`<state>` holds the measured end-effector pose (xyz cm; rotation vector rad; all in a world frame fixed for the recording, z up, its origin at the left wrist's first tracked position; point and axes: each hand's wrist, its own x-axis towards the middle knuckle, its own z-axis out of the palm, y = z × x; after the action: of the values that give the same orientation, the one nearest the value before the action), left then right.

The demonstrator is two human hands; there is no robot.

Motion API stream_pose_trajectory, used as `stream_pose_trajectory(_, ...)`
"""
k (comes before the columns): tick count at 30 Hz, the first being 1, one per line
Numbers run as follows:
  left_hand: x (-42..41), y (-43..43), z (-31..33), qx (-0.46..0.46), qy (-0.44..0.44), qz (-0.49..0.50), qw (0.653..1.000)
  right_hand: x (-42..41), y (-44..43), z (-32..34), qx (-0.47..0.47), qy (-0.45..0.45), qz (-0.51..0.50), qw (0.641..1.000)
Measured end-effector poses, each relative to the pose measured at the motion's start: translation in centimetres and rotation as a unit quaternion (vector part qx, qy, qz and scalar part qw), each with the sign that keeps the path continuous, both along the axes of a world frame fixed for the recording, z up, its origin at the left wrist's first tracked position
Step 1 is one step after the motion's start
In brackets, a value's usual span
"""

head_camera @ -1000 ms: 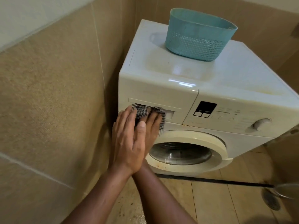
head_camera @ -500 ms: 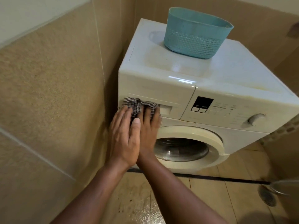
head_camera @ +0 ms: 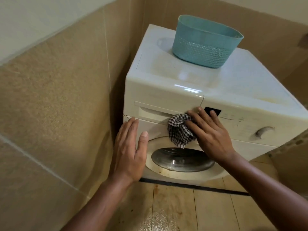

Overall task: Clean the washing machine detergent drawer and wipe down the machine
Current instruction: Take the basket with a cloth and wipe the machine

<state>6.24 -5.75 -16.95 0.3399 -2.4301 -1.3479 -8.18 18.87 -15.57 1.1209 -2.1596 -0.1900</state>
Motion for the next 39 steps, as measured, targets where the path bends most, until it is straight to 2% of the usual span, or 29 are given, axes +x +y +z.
stream_pose_trajectory(5, -0.7, -0.2, 0.4, 0.002, 0.008, 0.005, 1.0, -1.0, -2.9, 3.7, -0.186, 0.024, -0.042, 0.981)
stream_pose_trajectory(9, -1.4, 0.4, 0.0, 0.024, 0.004, 0.018, 1.0, -0.8, -7.6, 2.4, -0.204, -0.013, -0.101, 0.974)
stream_pose_trajectory(11, -1.7, 0.7, 0.0, 0.03, 0.01, 0.02, 0.999, -0.5, -8.0, 1.6, -0.179, -0.043, -0.111, 0.977)
stream_pose_trajectory(14, -2.6, 0.4, 0.0, 0.035, 0.02, 0.032, 0.999, -0.3, -10.2, 2.1, -0.145, -0.032, -0.116, 0.982)
stream_pose_trajectory(20, -4.0, 0.1, 1.5, 0.069, 0.092, 0.13, 0.985, -0.7, -20.1, 1.6, -0.028, -0.01, 0.061, 0.998)
stream_pose_trajectory(22, -4.0, -0.4, 1.3, 0.074, 0.073, 0.156, 0.982, -1.1, -20.5, -0.1, 0.063, 0.001, 0.102, 0.993)
stream_pose_trajectory(25, -2.6, -1.1, -0.5, 0.094, -0.002, 0.115, 0.989, -1.8, -17.7, -2.4, 0.187, 0.002, 0.151, 0.971)
stream_pose_trajectory(27, -1.0, -1.0, -1.6, 0.099, -0.056, 0.076, 0.991, -2.2, -14.0, -2.8, 0.236, -0.004, 0.154, 0.96)
stream_pose_trajectory(30, 0.8, -0.5, -1.7, 0.089, -0.099, 0.069, 0.989, -2.6, -7.1, -2.3, 0.289, -0.005, 0.136, 0.948)
stream_pose_trajectory(33, 1.4, -0.3, -0.6, 0.084, -0.1, 0.058, 0.99, -3.2, -1.1, -0.7, 0.311, -0.017, 0.094, 0.946)
stream_pose_trajectory(35, 1.3, -0.2, 0.5, 0.071, -0.078, 0.047, 0.993, -3.2, 0.7, 1.2, 0.285, -0.005, 0.063, 0.956)
stream_pose_trajectory(39, -0.4, 0.0, 2.4, 0.049, -0.007, 0.05, 0.998, -2.3, -5.9, 5.3, 0.163, 0.039, 0.012, 0.986)
